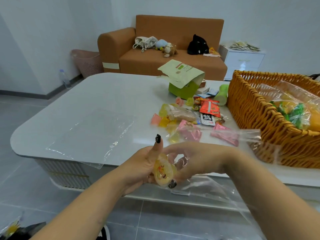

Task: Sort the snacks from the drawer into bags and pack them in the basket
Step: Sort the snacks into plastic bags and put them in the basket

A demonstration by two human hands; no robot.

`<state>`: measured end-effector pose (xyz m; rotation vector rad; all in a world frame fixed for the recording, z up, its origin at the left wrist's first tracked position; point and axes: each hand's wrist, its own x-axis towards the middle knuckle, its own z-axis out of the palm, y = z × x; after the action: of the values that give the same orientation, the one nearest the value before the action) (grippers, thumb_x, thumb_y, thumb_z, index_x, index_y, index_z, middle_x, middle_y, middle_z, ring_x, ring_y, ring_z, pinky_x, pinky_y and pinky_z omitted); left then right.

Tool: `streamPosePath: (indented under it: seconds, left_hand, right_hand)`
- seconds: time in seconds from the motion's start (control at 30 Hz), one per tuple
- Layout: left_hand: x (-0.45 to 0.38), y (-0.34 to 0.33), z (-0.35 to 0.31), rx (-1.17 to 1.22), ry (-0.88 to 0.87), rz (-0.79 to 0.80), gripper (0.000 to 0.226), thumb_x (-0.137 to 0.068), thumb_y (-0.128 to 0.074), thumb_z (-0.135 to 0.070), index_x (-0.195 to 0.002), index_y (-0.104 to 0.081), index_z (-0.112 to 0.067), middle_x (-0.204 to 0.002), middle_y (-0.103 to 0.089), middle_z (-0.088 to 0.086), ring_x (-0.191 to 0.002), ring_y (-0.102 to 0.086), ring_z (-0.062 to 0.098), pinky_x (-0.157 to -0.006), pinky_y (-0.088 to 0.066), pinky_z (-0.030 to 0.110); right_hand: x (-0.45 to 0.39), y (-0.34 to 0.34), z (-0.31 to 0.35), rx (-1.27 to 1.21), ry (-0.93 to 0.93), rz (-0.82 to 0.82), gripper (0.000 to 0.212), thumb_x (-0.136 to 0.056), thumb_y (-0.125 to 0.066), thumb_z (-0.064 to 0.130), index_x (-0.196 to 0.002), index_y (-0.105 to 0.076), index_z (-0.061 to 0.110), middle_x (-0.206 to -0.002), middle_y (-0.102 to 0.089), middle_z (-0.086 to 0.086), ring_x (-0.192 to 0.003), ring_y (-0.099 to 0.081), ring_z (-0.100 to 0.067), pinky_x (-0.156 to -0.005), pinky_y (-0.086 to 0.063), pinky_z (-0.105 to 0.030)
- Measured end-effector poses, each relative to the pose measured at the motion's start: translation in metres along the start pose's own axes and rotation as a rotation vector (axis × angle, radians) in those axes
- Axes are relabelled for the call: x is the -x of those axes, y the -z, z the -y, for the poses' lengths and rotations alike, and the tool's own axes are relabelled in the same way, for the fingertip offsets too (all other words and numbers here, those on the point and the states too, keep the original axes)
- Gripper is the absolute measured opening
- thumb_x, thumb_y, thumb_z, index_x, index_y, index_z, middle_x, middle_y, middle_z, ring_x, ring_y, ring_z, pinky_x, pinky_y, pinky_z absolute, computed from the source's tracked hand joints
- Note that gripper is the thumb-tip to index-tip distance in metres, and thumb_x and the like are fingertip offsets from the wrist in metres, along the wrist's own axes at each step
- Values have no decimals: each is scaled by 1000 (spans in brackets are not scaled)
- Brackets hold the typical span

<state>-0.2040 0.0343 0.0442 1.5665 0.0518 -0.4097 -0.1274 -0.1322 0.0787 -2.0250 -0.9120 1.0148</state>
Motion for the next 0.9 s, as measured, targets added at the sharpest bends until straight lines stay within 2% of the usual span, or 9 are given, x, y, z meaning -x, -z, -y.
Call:
streamPosePath:
  seconds: [0.1, 0.23, 0.33, 0.43, 0.57, 0.7, 0.8, 0.83, 0.9]
  left_hand:
    - [-1, 0, 2, -12, 36, 2, 86, -68, -30, -78, -121, -65, -20, -109, -69, 22, -92, -67, 30, -94, -50, 53]
    - [-3, 0, 6, -28, 91, -15, 74, -81, -41, -72, -120, -63, -13, -111, -70, 20, -106, -67, 37, -98, -51, 49]
    - [-3, -3, 5, 25, 117, 1, 62, -85, -55, -62, -115, -68, -9, -103, -72, 23, -88, -71, 29, -83, -57, 38]
    - [-3, -5, 1, 94, 110, -37, 59, -76, -63, -54, -109, -68, -5, -94, -74, 21, -82, -73, 29, -75, -60, 38]
    - [-4, 0, -1, 151, 61, -125, 61, -74, -64, -52, -115, -63, -6, -101, -74, 17, -91, -72, 35, -75, -60, 38]
    - [3, 13, -3, 159, 105, 43, 54, -90, -63, -45, -128, -56, -7, -117, -70, 17, -106, -68, 37, -83, -58, 40]
    - [9, 24, -3, 134, 94, 85, 55, -82, -68, -38, -129, -56, -12, -117, -70, 16, -105, -68, 38, -79, -59, 35]
    - [10, 28, -5, 154, 69, 27, 54, -81, -71, -35, -128, -57, -12, -114, -71, 15, -103, -69, 37, -77, -60, 34]
    - [9, 36, -7, 269, 2, -171, 50, -81, -74, -30, -123, -59, -9, -108, -73, 16, -98, -71, 34, -76, -61, 33]
  right_hand:
    - [2, -5, 1, 12, -37, -49, 52, -68, -85, 21, -108, -59, 43, -104, -59, 7, -80, -67, -15, -74, -57, -36]
    - [6, -11, 2, 52, -79, -173, 51, -65, -88, 31, -102, -54, 36, -104, -57, 7, -80, -69, -18, -63, -55, -26]
    - [5, -18, 0, 172, -97, -328, 49, -64, -87, 36, -93, -48, 33, -94, -58, 8, -76, -62, -8, -63, -51, -22]
    - [4, -23, -4, 111, -80, -464, 55, -60, -90, 29, -102, -55, 26, -94, -59, 4, -79, -67, -12, -68, -57, -26]
    - [15, -15, -5, -297, 36, -427, 48, -71, -83, 9, -112, -64, 25, -98, -66, -3, -85, -71, -18, -79, -59, -35]
    - [17, -9, -9, -513, 92, -226, 49, -86, -61, -9, -128, -54, 16, -108, -71, -13, -96, -69, -30, -82, -58, -38]
    - [22, -5, -10, -607, 175, -38, 52, -86, -59, -2, -135, -47, 7, -122, -65, -19, -109, -64, -36, -84, -55, -38]
    - [26, -1, -8, -589, 194, -55, 48, -89, -62, 8, -135, -47, 6, -125, -63, -18, -112, -62, -36, -88, -55, -40]
    - [31, 9, -5, -546, 165, -304, 36, -95, -56, 19, -129, -54, 8, -119, -67, -12, -106, -67, -30, -87, -56, -38]
